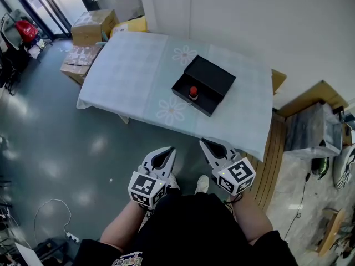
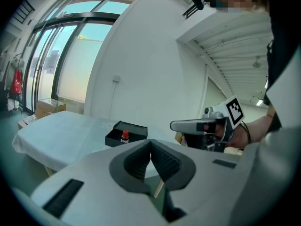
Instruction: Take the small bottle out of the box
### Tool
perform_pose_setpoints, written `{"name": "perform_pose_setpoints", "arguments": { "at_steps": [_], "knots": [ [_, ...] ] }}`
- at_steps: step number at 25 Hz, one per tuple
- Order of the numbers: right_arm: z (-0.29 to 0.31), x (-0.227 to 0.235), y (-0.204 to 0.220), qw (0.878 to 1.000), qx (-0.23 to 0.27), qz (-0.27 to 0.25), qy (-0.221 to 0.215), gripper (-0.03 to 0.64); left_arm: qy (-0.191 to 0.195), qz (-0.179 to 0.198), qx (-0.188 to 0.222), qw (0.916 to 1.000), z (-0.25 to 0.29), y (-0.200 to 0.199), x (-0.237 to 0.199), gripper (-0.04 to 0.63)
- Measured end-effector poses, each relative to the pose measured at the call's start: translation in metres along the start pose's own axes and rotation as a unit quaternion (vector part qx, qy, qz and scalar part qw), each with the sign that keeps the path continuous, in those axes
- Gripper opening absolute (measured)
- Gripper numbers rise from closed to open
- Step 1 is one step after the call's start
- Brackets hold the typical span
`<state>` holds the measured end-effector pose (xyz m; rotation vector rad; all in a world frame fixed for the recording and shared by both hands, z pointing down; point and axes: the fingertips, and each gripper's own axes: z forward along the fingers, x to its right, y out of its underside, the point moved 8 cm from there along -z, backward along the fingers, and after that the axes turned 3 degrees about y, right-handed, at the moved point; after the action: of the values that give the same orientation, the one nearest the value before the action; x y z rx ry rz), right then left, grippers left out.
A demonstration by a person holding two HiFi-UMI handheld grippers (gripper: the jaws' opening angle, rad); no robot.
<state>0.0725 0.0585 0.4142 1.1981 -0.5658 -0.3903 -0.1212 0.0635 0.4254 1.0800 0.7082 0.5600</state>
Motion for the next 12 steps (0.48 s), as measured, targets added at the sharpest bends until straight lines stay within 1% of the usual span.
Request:
{"name": "perform_pose_setpoints", "arguments": {
  "at_steps": [12],
  "knots": [
    [0.039,-0.016,-0.008,0.999,0.007,0.004,0.035,0.023,0.036,0.008,0.000,0.9993,-0.012,-0.008,-0.042,0.028]
  ]
}}
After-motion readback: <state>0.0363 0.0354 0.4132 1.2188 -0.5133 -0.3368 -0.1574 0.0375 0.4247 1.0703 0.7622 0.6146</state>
